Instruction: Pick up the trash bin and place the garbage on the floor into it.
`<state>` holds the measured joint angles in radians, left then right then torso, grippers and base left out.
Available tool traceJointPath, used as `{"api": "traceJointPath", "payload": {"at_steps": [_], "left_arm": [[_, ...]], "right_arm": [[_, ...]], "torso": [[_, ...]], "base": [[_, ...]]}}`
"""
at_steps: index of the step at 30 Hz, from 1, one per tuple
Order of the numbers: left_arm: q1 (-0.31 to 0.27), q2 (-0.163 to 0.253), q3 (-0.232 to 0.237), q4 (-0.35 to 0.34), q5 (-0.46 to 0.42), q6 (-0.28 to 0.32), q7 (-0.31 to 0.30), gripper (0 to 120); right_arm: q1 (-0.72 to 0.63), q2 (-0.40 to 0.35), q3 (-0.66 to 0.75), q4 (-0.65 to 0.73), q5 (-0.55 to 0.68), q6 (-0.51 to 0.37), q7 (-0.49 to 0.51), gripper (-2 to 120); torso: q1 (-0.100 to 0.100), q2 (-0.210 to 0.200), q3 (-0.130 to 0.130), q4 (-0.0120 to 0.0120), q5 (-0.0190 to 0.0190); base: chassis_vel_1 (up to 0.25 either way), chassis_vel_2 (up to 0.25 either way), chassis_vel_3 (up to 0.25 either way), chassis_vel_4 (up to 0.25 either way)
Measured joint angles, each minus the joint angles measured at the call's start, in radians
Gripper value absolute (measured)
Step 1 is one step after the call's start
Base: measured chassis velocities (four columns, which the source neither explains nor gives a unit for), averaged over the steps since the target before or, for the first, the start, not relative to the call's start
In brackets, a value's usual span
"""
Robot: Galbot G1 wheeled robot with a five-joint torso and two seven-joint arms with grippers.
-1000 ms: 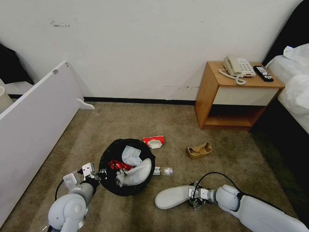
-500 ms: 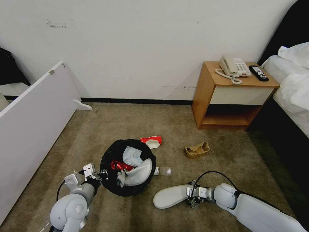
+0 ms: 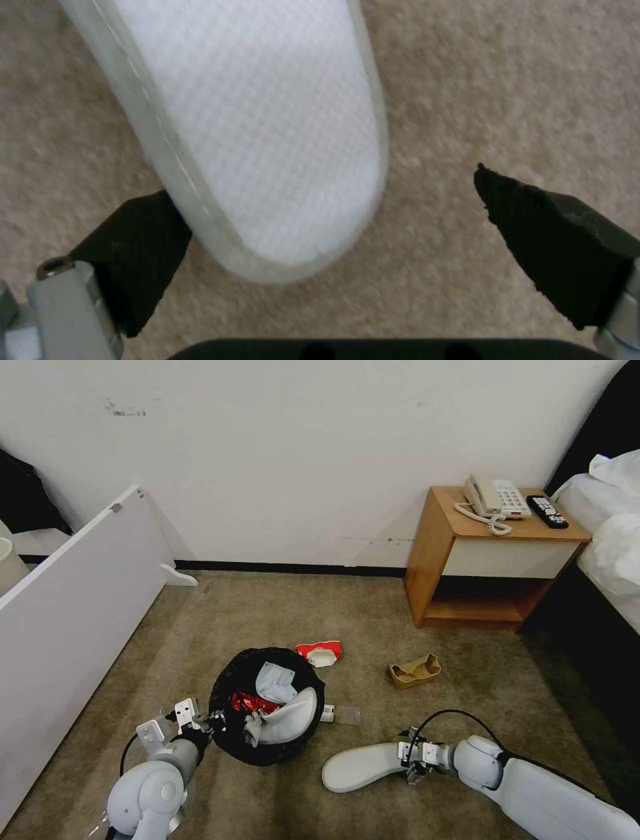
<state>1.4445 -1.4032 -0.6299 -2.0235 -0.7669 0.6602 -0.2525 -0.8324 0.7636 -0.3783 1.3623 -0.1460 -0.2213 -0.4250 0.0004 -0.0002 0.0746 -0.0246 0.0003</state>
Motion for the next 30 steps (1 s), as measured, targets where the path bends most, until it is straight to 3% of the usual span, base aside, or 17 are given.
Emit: {"api": "traceJointPath", "payload": {"at_steps": [11,30], "left_arm": [[-0.001,0.004,0.005,0.002,0.001,-0.001,0.001,1],[0.005,-0.004,0.004,0.012,0.016,-0.010,0.016,1]], "right_arm": [[0.004,-0.005,0.023,0.001,0.002,-0.003,0.000,100],[0.071,0.050,0.001,-0.031,-0.012,0.004,0.002,100]], "torso": [[0.000,0.000,0.000,-0.0005,-0.0003],[0.000,0.000,0.000,-0.0004,-0.0004]], "base": [[0.000,0.000,0.000,0.000],[0.000,0.000,0.000,0.000]]}}
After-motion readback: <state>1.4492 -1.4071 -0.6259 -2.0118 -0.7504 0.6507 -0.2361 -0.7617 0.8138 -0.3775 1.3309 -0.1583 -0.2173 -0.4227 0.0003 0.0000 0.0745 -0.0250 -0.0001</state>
